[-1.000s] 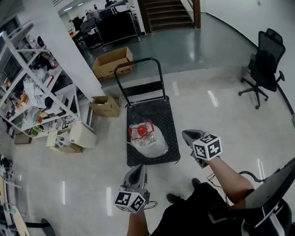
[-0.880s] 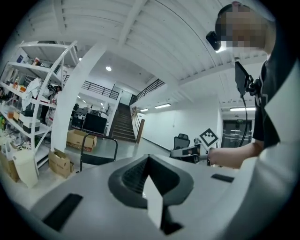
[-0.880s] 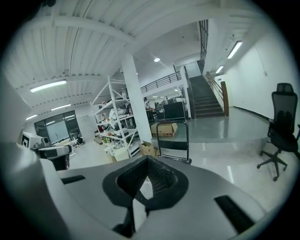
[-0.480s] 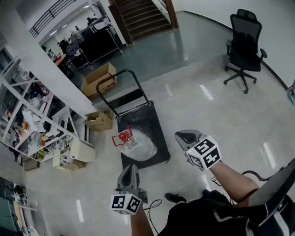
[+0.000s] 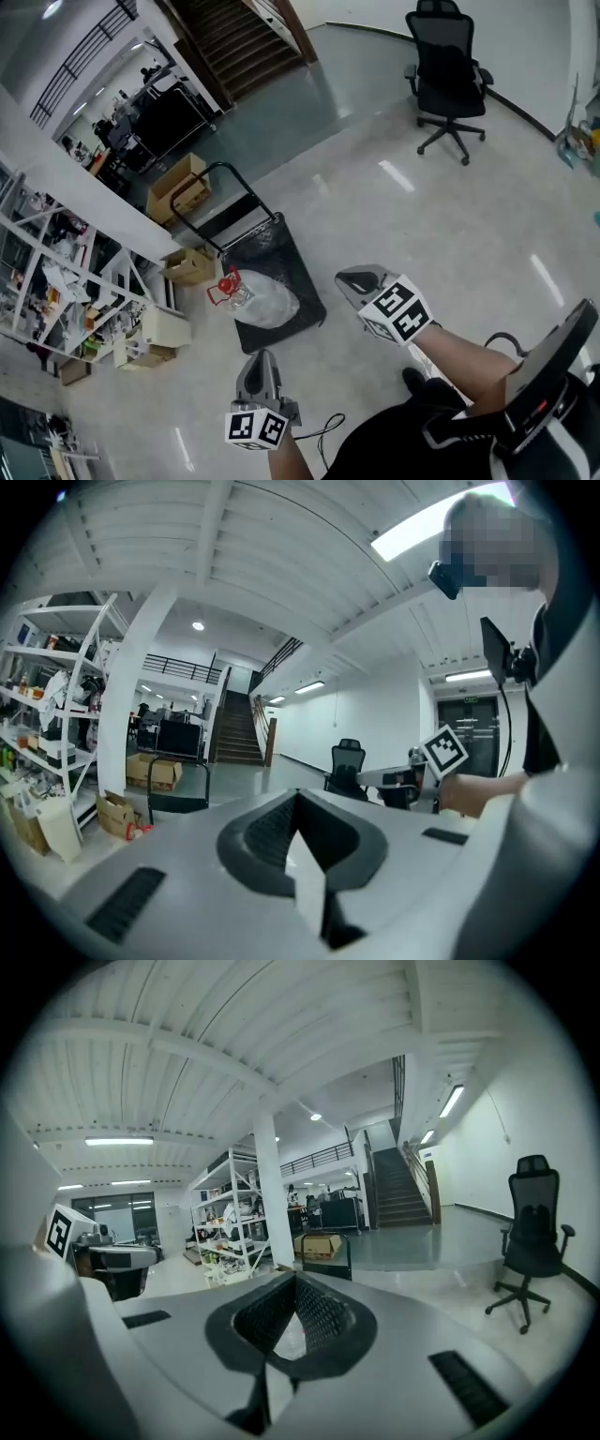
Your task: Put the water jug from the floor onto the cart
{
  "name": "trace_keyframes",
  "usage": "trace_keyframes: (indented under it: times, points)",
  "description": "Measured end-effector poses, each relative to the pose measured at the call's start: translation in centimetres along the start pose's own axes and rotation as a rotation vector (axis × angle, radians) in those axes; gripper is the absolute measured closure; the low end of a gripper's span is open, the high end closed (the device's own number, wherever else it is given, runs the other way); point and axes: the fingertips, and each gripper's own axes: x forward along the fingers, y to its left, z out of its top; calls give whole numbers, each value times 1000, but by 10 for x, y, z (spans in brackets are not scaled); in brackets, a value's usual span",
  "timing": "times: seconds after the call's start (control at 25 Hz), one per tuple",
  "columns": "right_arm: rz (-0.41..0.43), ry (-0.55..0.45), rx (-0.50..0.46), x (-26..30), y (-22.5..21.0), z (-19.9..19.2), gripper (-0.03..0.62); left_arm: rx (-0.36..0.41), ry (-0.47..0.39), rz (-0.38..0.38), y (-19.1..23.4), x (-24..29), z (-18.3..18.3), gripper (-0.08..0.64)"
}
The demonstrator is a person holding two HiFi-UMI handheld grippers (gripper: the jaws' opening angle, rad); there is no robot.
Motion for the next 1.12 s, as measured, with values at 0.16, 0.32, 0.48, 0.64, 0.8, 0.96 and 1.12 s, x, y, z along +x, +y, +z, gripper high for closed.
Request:
trace_keyframes:
  times: [0.16,0.32,0.48,0.64,0.8,0.96,1.12]
  points:
    - [-36,-25,-14,-40,32,-16,591,92,29,-10,-19,-32,-23,561]
    - [-103,1,-25,-89,71,-49,591,127,19,-95,-51,-87,-44,561]
    - [-153,21,14,-135,114,-78,590,132,22,-152,-68,-145,-62,561]
    - [-154,30,1,-181,163,-86,589,94,17,-181,-82,-197,-65,561]
    - [-146,26,14,-236,195,-103,590,60,-4,-186,-117,-242,-67,561]
    - [-135,-14,8,-293,215,-110,591,79,-1,-204,-165,-282,-74,561]
    - [-111,-24,-8,-360,230,-129,590,65,2,-187,-218,-319,-87,561]
